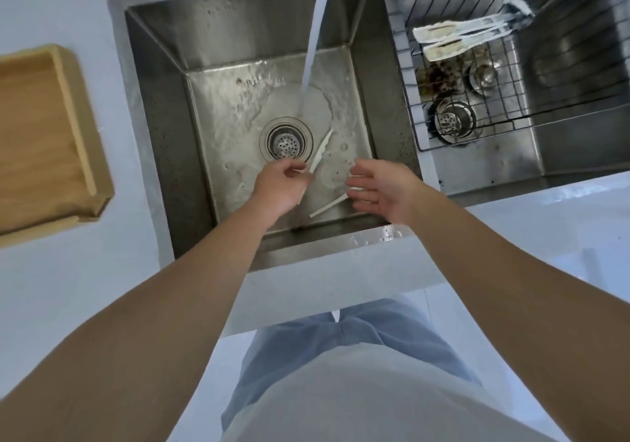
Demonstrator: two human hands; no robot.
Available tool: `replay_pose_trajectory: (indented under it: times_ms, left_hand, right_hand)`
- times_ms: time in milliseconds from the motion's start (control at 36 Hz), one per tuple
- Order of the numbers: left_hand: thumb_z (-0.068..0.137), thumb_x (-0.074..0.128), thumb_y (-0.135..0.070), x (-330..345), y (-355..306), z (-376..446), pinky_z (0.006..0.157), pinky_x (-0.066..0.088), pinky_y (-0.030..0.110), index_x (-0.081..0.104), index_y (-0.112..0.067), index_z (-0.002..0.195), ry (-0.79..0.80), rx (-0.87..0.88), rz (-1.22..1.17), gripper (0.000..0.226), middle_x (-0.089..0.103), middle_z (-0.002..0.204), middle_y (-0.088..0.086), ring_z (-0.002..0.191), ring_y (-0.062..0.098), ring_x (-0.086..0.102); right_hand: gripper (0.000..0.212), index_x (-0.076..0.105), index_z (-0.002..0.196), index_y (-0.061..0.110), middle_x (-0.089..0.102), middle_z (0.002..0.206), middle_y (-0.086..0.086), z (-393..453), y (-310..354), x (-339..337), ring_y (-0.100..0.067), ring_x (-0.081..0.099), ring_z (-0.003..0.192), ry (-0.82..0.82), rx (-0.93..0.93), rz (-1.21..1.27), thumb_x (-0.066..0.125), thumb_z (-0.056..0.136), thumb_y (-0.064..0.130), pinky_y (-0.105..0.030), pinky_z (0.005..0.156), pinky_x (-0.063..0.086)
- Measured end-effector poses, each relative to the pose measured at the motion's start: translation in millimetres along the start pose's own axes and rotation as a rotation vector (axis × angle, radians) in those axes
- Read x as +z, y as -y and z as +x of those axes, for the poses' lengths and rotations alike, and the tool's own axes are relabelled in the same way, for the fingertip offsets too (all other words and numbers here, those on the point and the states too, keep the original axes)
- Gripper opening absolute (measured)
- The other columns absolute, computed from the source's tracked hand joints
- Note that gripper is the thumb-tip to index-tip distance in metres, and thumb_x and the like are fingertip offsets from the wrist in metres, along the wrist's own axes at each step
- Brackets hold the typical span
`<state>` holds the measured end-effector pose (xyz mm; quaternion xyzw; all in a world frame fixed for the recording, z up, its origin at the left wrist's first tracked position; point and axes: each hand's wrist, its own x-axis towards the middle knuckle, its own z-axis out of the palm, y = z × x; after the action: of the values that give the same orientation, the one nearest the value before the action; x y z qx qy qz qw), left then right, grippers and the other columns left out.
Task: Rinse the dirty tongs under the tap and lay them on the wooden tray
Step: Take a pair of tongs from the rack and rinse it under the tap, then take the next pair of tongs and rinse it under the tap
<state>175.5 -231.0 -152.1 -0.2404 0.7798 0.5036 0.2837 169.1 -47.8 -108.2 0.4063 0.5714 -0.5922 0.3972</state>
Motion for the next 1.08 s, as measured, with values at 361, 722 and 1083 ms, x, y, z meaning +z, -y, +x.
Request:
replay_pose_trajectory:
  times_ms: [361, 722, 1083]
  left_hand:
    - [0.093, 0.065, -0.007, -3.4, -36.8, -35.9, 0.06, 0.047, 0.024, 0.069, -0.015, 0.098, -0.052, -0.125, -0.369, 0.01, 0.067, 0.079, 0.003, 0.067, 0.013, 0.06]
    - [0.097, 0.062, -0.009, 34.3, -122.7, -40.7, 0.072, 0.051, 0.03, 0.069, -0.014, 0.094, -0.064, -0.063, -0.501, 0.009, 0.07, 0.083, 0.004, 0.078, 0.018, 0.063]
    - [0.094, 0.067, -0.014, 90.5, -216.4, -18.7, 0.075, 0.055, 0.03, 0.074, -0.012, 0.1, -0.072, -0.052, -0.531, 0.009, 0.077, 0.09, 0.007, 0.084, 0.021, 0.069]
  right_hand:
    - [0.04, 0.06, 0.132, 0.008, 0.069, 0.126, -0.009, -42.6, 18.1, -33.1, -0.025, 0.067, 0.112, 0.063, -0.116, 0.087, 0.053, 0.102, 0.033, -0.043, 0.105, 0.049]
    - [0.032, 0.065, 0.121, 0.01, 0.076, 0.115, -0.008, -64.6, 85.9, -128.9, -0.025, 0.072, 0.107, 0.101, -0.26, 0.208, 0.051, 0.102, 0.032, -0.039, 0.091, 0.056]
    - [0.037, 0.061, 0.128, 0.007, 0.073, 0.12, -0.012, -25.9, 160.8, -216.8, -0.025, 0.07, 0.108, 0.083, -0.283, 0.314, 0.045, 0.106, 0.032, -0.037, 0.086, 0.056]
